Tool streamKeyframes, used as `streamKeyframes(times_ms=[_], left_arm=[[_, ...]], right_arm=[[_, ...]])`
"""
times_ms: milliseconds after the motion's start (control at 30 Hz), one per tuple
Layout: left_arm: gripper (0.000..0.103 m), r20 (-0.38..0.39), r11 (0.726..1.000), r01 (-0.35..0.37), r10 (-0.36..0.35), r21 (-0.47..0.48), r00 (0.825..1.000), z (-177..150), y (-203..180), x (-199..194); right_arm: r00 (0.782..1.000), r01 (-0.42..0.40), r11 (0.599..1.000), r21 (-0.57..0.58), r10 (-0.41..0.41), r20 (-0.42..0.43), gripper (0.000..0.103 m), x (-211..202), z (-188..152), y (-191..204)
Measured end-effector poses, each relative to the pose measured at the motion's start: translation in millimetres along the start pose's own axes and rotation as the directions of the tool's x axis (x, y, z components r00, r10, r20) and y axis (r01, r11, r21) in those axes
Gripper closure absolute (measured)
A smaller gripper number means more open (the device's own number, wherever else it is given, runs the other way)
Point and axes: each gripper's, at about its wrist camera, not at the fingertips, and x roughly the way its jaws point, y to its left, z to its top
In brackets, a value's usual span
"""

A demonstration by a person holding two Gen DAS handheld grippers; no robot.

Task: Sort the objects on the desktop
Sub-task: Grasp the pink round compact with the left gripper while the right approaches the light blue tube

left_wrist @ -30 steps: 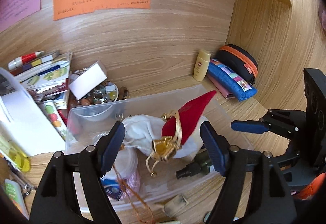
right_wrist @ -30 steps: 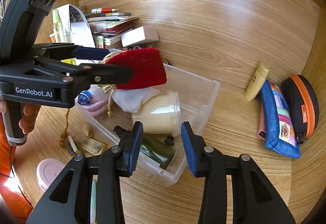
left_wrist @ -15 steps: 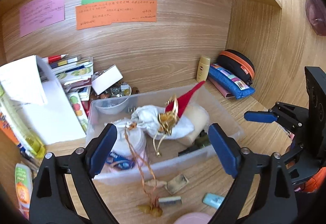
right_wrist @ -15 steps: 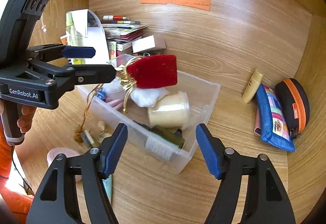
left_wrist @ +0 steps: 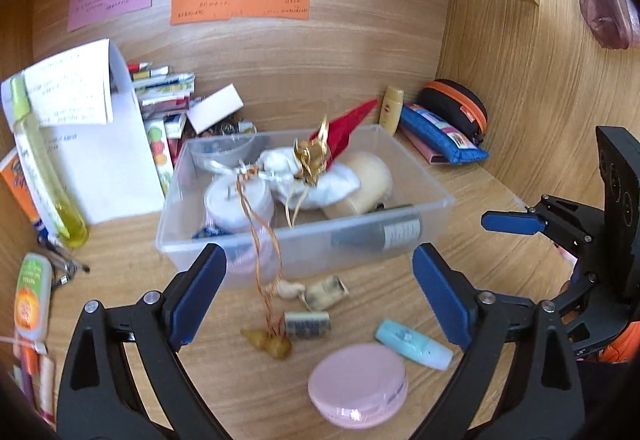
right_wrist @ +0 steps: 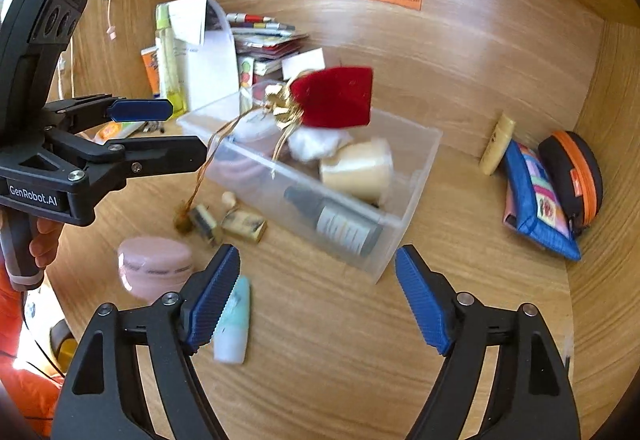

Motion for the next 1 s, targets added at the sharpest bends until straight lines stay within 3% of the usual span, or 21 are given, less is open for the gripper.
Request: streamKeyframes(times_ms=[600, 1000], left_arm=[[0.006, -0.066, 0.998, 0.042, -0.045, -0.041, 0.997, -53, -18, -1], [0.006, -0.164, 0.99, 0.04, -0.062, -0.132, 0.985, -80, -2, 9]], right_arm=[[0.999, -0.012, 0.999, 0.036, 0.014, -0.046, 0.024, 0, -44, 14], [0.997, -0.043, 0.999, 0.007, 0.044, -0.064, 0.024, 15, -48, 32]])
